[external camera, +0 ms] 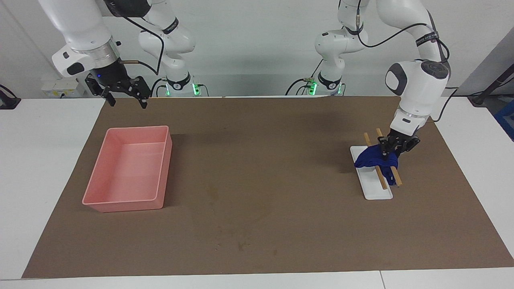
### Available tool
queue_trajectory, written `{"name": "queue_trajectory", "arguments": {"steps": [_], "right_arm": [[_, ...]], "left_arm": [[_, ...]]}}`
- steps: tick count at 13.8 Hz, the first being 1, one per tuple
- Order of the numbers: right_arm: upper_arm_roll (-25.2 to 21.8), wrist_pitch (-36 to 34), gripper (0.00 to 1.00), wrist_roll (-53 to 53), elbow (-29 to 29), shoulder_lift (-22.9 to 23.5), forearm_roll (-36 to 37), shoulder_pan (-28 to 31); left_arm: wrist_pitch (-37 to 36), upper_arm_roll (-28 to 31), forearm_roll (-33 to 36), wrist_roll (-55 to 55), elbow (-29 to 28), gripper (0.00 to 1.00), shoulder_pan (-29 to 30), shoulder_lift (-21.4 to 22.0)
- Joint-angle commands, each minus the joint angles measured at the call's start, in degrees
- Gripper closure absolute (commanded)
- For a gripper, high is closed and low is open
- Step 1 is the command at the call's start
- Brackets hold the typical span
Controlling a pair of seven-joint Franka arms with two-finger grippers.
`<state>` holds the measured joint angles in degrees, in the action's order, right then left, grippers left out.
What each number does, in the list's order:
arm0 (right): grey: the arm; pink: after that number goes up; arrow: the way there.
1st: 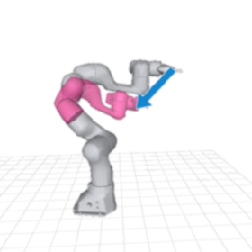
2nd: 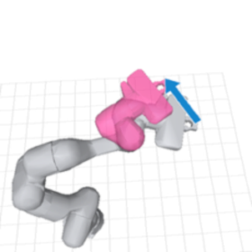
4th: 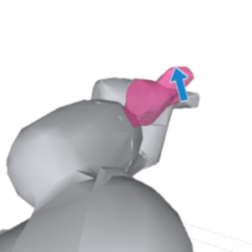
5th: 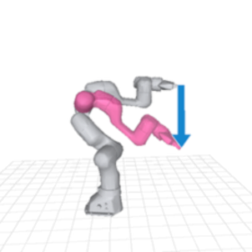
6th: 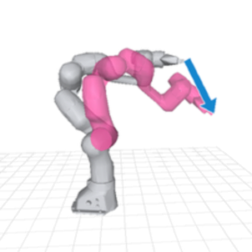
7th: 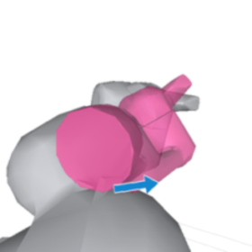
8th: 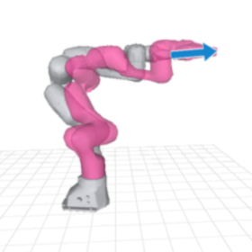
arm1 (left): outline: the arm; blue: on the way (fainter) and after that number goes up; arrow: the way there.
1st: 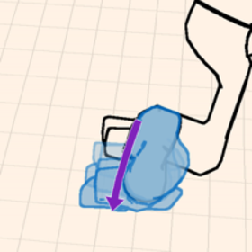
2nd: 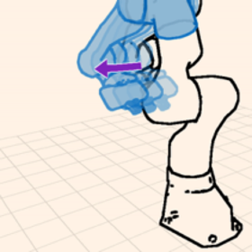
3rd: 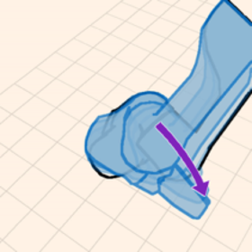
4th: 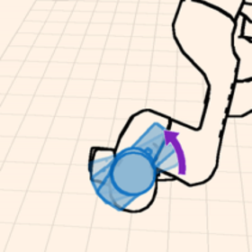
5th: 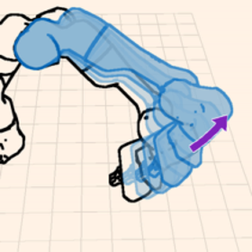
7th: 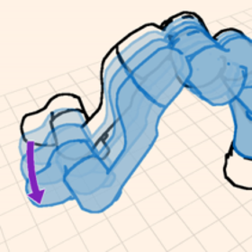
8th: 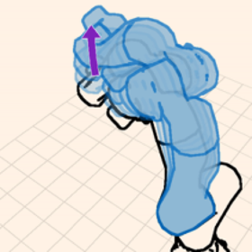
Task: Wipe water with towel using both arms
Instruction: 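Grasp the blue cloth with the left gripper and lift it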
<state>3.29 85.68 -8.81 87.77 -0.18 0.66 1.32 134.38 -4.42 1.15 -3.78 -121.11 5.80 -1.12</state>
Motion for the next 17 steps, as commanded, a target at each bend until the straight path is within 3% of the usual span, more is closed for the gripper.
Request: {"name": "queue_trajectory", "arguments": {"steps": [1, 4, 7, 9, 14, 17], "right_arm": [[0.5, 0.3, 0.00, 1.2, 2.0, -1.6, 0.7, 0.9], [0.5, 0.3, 0.00, 1.2, 1.9, -1.6, 0.7, 0.9], [0.5, 0.1, 0.00, 1.2, 1.9, -1.6, 0.7, 0.9], [0.4, 0.2, 0.00, 1.4, 1.9, -1.6, 0.7, 1.1], [1.0, 0.6, 0.00, 0.8, 1.8, -1.5, 0.6, 0.5], [1.3, 0.7, 0.00, -5.6, 1.7, -1.5, 0.4, -2.2]], "left_arm": [[-0.3, -0.2, 1.8, -0.3, -0.6, 0.75, 0.5, 0.9], [-3.2, -0.2, 2.2, -0.3, 1.3, 1.00, 0.4, 1.0], [-5.9, -0.2, 2.4, -0.1, 2.9, 1.00, 0.0, 1.7], [-12.9, -0.6, 1.7, 3.8, 7.8, 1.00, -0.2, 1.7], [-28.3, -1.8, -4.5, 28.7, 19.0, 1.00, -3.7, 1.7], [-35.6, -3.3, -9.1, 53.7, 22.2, 1.00, -5.6, 2.0]]}}
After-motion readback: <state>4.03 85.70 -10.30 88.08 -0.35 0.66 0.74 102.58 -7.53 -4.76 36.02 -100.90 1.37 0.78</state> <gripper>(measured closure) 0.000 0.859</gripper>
